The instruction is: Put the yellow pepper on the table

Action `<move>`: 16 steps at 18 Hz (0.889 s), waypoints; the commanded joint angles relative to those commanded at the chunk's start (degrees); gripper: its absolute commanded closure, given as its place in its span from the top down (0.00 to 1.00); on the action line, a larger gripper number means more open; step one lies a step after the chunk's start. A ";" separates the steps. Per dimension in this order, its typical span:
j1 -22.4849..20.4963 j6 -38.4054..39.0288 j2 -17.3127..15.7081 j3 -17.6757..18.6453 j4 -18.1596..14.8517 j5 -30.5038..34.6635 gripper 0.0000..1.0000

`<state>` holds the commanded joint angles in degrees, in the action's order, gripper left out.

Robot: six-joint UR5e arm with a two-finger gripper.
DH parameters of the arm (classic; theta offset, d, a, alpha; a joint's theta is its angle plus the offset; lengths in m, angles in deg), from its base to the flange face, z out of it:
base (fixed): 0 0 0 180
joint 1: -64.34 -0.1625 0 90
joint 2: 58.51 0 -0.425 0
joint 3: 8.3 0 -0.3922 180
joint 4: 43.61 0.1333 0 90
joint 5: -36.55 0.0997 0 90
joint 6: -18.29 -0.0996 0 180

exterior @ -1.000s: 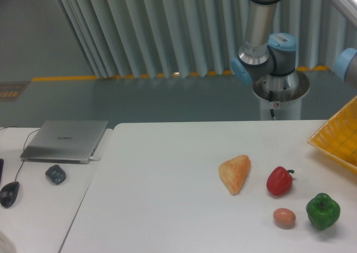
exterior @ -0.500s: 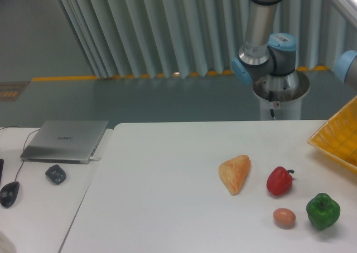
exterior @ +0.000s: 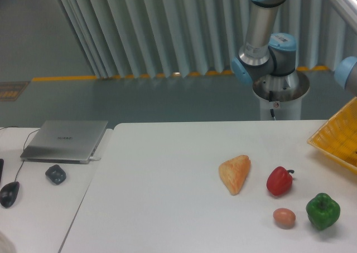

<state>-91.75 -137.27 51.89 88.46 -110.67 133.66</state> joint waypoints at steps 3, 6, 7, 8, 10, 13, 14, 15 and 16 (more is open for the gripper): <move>-0.09 -0.09 -0.09 0.00 0.00 0.09 0.91; 0.00 0.09 -0.26 -0.35 -0.09 0.52 0.67; 0.00 0.09 -0.70 -0.61 -0.17 0.61 0.66; 0.00 0.09 -0.96 -0.62 -0.26 0.70 0.63; -0.09 0.09 -1.32 -0.62 -0.44 0.70 0.61; -0.53 0.09 -1.67 -0.79 -1.05 0.70 0.60; -0.62 0.09 -1.84 -1.05 -1.58 0.70 0.60; -0.62 0.17 -2.45 -1.84 -2.63 0.62 0.60; -0.62 0.35 -2.98 -2.54 -4.20 0.53 0.60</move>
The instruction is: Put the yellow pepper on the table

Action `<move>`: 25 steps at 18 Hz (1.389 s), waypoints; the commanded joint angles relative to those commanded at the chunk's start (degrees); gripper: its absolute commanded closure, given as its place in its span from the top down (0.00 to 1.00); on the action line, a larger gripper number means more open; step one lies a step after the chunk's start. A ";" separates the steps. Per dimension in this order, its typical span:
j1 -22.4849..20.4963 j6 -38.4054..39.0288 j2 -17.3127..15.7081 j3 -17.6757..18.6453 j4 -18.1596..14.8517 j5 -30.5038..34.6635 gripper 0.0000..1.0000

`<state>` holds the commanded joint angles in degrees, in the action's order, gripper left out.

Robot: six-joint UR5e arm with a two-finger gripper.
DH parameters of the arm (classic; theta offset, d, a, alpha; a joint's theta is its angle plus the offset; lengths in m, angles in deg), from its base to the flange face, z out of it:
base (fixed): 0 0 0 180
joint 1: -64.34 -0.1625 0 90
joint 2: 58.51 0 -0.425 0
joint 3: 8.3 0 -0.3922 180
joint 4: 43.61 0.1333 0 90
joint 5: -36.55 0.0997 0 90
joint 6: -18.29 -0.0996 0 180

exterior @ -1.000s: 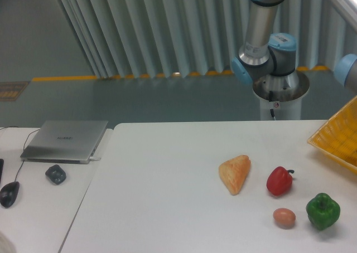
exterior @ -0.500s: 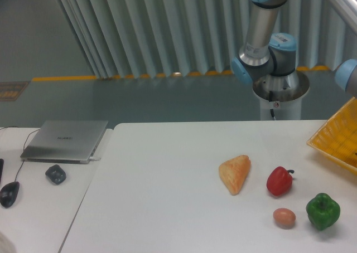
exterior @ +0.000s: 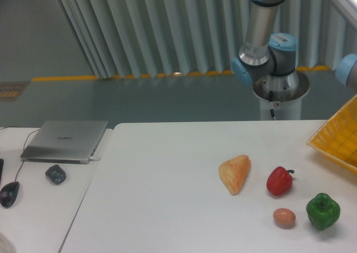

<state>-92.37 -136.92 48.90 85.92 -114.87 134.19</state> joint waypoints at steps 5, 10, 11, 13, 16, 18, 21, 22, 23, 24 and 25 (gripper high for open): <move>0.35 5.78 -1.15 -3.95 -6.95 -3.32 0.60; 1.67 15.62 -1.58 -4.75 -9.16 -10.71 0.60; 1.76 18.34 -1.67 -4.75 -9.16 -12.29 0.60; 2.72 24.06 -2.90 -4.84 -8.98 -13.62 0.60; 5.96 38.35 -3.08 -4.84 -8.28 -13.45 0.60; 7.11 45.93 -3.08 -4.93 -8.10 -13.36 0.60; 8.70 58.33 -2.65 -4.49 -6.35 -13.01 0.62; 9.22 59.14 -2.47 -4.32 -6.26 -13.01 0.62; 9.49 59.24 -1.86 -3.97 -6.34 -13.01 0.62; 9.67 59.33 -1.16 -3.88 -6.34 -13.01 0.63; 9.84 59.33 -0.89 -3.79 -6.34 -13.10 0.63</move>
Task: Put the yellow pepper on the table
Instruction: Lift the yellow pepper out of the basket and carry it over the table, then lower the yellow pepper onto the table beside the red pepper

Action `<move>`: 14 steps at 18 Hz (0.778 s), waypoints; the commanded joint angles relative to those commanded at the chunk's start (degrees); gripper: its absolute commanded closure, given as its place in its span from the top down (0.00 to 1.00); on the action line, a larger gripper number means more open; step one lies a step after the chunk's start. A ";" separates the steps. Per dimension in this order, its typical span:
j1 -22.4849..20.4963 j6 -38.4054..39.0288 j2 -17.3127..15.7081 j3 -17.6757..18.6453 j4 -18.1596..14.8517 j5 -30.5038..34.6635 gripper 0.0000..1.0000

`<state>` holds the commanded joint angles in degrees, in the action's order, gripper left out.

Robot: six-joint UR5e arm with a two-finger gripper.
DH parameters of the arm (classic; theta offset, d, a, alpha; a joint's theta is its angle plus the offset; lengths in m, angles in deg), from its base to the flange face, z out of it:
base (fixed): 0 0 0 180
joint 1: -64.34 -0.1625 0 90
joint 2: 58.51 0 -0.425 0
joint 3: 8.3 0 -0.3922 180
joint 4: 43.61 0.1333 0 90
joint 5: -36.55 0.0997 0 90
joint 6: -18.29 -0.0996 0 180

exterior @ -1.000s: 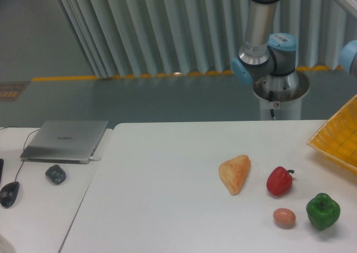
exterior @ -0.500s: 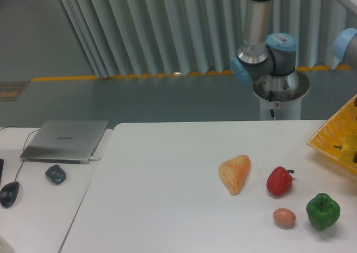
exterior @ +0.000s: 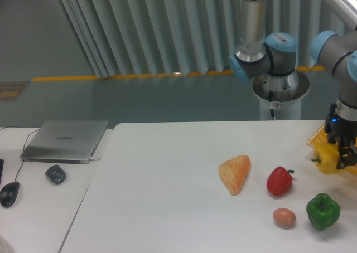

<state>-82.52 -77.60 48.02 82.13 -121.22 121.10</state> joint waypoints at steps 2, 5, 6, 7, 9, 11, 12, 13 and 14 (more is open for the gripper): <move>0.79 1.31 1.31 -0.09 0.09 0.00 0.64; 0.97 2.02 2.20 -0.52 0.09 -0.18 0.64; 0.97 2.02 2.37 -0.53 0.17 -0.18 0.64; 0.97 2.02 2.72 -0.53 0.18 -0.09 0.64; 1.41 2.11 3.17 -0.88 0.18 -0.09 0.64; 1.58 2.02 3.60 -0.79 1.05 0.00 0.67; 1.58 2.02 3.69 -0.79 1.05 0.00 0.68; 1.67 2.02 4.04 -0.79 1.23 -0.09 0.68; 1.58 2.02 4.39 -0.79 1.93 0.00 0.68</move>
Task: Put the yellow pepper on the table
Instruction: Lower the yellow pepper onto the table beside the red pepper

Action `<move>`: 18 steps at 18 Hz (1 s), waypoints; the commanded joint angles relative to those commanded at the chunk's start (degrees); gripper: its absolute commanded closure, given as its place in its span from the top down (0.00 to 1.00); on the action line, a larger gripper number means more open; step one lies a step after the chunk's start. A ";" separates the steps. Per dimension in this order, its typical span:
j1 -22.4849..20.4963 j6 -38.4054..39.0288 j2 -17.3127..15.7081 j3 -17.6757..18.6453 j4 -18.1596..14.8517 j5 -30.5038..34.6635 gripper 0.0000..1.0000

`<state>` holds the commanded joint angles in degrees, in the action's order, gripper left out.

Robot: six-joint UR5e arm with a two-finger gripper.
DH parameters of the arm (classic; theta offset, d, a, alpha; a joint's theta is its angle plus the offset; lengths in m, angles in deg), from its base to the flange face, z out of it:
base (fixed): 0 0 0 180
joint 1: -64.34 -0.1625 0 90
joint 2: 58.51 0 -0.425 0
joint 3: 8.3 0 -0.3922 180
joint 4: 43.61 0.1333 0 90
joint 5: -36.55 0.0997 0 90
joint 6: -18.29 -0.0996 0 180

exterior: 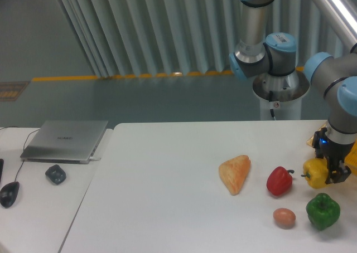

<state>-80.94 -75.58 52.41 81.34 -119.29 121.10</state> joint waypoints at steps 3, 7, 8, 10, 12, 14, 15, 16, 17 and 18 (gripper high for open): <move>0.00 -0.09 0.00 0.00 0.62 0.00 0.70; 0.00 -0.70 0.53 0.09 1.06 0.09 1.00; 0.09 -0.18 0.53 0.09 1.06 0.09 1.00; 0.09 -0.44 0.53 0.09 0.97 0.18 1.00; 0.17 -0.88 0.36 0.52 0.97 1.66 1.00; 1.92 -0.79 0.18 0.70 1.06 3.42 1.00; 2.19 -0.09 0.09 0.27 1.24 3.60 1.00; 2.20 -0.26 -0.17 0.26 1.50 3.78 1.00; 1.85 -0.96 -0.52 -0.17 1.59 3.78 1.00; 1.76 -0.97 -0.87 -0.52 1.76 3.78 1.00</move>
<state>-79.18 -76.54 51.54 80.82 -117.53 124.88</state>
